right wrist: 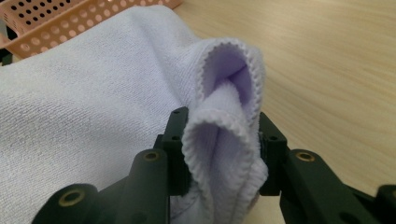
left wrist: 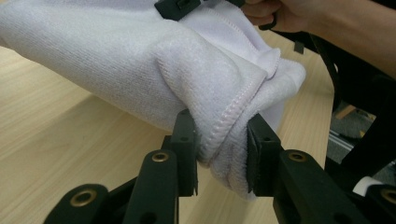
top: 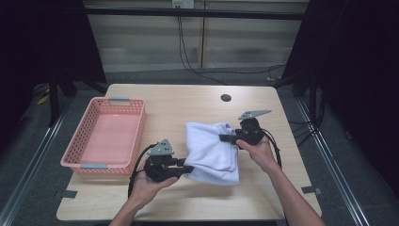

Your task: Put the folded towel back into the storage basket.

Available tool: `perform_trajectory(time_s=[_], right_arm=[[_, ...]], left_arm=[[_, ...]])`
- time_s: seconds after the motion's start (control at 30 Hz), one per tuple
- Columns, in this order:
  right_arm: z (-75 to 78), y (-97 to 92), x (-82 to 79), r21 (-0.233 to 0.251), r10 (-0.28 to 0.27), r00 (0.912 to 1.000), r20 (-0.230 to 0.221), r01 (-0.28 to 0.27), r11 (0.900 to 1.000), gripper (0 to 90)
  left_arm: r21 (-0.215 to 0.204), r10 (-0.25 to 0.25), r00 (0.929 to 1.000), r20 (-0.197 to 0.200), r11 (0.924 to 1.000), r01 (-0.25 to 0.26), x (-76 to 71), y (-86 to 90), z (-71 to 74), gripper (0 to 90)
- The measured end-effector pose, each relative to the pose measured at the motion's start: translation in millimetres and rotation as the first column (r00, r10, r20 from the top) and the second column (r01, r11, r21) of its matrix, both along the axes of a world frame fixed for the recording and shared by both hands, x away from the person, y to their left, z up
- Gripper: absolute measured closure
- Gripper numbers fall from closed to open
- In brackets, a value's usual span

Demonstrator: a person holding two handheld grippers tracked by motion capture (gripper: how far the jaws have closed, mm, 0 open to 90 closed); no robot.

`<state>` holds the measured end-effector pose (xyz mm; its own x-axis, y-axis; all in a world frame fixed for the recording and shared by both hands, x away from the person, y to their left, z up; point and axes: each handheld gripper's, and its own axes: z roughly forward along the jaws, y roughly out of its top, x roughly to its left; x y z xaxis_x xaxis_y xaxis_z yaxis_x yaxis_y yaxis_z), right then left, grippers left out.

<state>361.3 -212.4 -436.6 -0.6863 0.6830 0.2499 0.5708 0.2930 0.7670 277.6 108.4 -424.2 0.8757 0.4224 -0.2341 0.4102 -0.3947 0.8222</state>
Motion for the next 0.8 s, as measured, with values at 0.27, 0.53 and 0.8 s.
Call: perform_trajectory(time_s=[0.27, 0.53, 0.8], right_arm=[[17.1, 8.8, 14.0, 0.001, 0.024, 0.9994, 0.024, -0.024, 0.9997, 64.1], [34.3, 29.8, 27.3, 0.008, 0.054, 0.9982, 0.029, -0.054, 0.9985, 64.7], [50.9, 54.4, 40.3, 0.006, 0.085, 0.9954, 0.043, -0.086, 0.9963, 64.7]], left_arm=[[-0.021, 0.017, 0.9995, 0.027, 0.9996, -0.017, 8.6, 10.5, 17.1, 69.3], [-0.062, 0.051, 0.9985, 0.021, 0.9969, -0.049, 10.4, 32.3, 25.1, 69.3], [-0.098, 0.091, 0.9958, 0.008, 0.9911, -0.089, 15.8, 55.9, 38.1, 69.4]])
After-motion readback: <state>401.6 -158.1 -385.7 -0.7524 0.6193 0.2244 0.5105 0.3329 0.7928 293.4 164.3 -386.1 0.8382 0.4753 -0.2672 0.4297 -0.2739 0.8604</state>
